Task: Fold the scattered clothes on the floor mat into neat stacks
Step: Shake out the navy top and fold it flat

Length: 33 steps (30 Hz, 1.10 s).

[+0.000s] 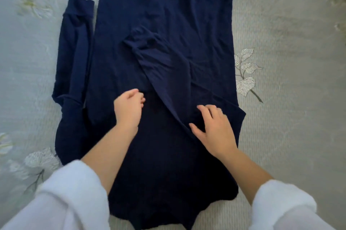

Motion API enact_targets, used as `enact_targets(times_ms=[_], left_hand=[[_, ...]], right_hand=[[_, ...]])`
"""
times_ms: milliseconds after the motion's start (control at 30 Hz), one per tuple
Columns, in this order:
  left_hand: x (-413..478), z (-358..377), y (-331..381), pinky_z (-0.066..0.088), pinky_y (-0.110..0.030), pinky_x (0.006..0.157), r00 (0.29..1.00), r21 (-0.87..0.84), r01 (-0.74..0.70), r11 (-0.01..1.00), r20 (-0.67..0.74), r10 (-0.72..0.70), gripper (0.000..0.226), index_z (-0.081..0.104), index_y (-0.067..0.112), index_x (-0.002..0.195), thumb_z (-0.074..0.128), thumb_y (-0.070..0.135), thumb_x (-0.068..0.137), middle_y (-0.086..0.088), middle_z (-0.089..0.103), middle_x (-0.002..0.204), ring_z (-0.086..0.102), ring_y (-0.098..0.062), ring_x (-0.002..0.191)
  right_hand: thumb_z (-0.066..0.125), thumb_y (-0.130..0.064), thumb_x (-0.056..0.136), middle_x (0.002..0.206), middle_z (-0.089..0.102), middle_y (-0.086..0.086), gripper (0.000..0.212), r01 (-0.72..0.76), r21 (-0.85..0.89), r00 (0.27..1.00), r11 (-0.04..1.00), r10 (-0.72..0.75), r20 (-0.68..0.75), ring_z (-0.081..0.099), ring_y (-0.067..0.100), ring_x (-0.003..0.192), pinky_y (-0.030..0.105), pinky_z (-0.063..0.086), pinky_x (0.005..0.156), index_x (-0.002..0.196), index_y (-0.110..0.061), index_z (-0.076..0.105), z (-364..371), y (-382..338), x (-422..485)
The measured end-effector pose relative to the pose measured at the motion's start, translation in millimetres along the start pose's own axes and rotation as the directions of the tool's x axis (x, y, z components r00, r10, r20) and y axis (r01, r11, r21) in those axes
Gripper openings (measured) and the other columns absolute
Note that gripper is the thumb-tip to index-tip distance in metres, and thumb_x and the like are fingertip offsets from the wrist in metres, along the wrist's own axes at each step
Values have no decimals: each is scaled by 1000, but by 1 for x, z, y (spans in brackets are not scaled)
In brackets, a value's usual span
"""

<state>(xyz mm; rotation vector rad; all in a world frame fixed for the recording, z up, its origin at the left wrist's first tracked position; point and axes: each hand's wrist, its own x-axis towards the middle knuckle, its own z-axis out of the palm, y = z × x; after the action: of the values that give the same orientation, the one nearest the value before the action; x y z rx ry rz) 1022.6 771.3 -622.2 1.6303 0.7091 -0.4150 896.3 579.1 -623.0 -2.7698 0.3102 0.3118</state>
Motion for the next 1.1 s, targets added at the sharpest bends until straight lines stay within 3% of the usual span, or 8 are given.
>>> enact_targets(times_ms=[133, 367, 533, 667, 833, 933, 1033, 1100], left_hand=[[69, 14, 60, 52, -18, 68, 993, -168, 109, 980, 63, -100, 17, 65, 7, 98, 64, 17, 85, -5, 68, 96, 67, -10, 84], [94, 49, 103, 57, -27, 69, 961, -203, 181, 962, 244, -129, 40, 62, 14, 118, 73, 23, 80, -3, 71, 105, 70, -17, 90], [104, 16, 110, 57, -35, 79, 921, -504, 108, 857, 375, 105, 22, 76, 12, 85, 54, 13, 83, -6, 74, 94, 71, -24, 90], [122, -19, 81, 56, -25, 65, 981, -206, 81, 975, 188, -42, 33, 57, 18, 126, 55, 20, 93, 5, 70, 105, 68, -8, 87], [136, -23, 90, 55, -25, 60, 987, -161, 63, 985, 157, -37, 21, 61, 22, 107, 57, 17, 87, 6, 72, 102, 71, -8, 82], [137, -30, 89, 57, -27, 65, 985, -158, 55, 986, 173, -27, 18, 62, 19, 102, 56, 11, 87, 1, 72, 104, 71, -11, 85], [137, -34, 89, 55, -27, 72, 978, -126, -68, 990, 189, 91, 20, 61, 21, 102, 58, 7, 88, -1, 70, 104, 70, -11, 86], [136, -39, 88, 50, -15, 76, 954, 142, -294, 945, 105, 281, 34, 57, 22, 117, 65, 14, 86, -1, 62, 115, 63, -8, 94]], right_hand=[[31, -65, 89, 161, 3, 4, 78, -28, -136, 997, 990, 36, 62, -4, 20, 148, 39, -1, 120, 153, -27, 7, 22, 4, 5], [30, -58, 91, 161, 6, 2, 71, -65, -156, 998, 986, 61, -29, 2, 18, 148, 41, 5, 119, 152, -27, 13, 40, 7, 5], [30, -52, 93, 161, 4, 3, 66, -48, -112, 998, 993, 45, -32, 2, 18, 148, 41, 6, 119, 152, -28, 13, 37, 4, 2], [29, -52, 94, 161, 6, 0, 62, -45, -28, 998, 999, 43, -42, -2, 15, 148, 37, -1, 119, 151, -29, 20, 32, 4, 4], [36, -40, 97, 154, 29, -4, 51, -166, 145, 947, 975, 199, -252, 14, 12, 144, 36, 10, 111, 144, -22, 37, 17, -5, 42], [54, -31, 92, 142, 41, 1, 28, -322, 257, 886, 911, 386, -258, 24, 19, 135, 39, 17, 105, 116, -17, 58, 7, -5, 77], [59, -23, 87, 126, 49, 1, 10, -322, 235, 870, 917, 385, -308, 32, 20, 124, 34, 18, 95, 94, -15, 59, -1, -4, 92], [61, -27, 87, 134, 46, 2, 22, -286, 179, 894, 941, 330, -304, 31, 21, 129, 36, 19, 98, 106, -15, 58, -4, -11, 88]])
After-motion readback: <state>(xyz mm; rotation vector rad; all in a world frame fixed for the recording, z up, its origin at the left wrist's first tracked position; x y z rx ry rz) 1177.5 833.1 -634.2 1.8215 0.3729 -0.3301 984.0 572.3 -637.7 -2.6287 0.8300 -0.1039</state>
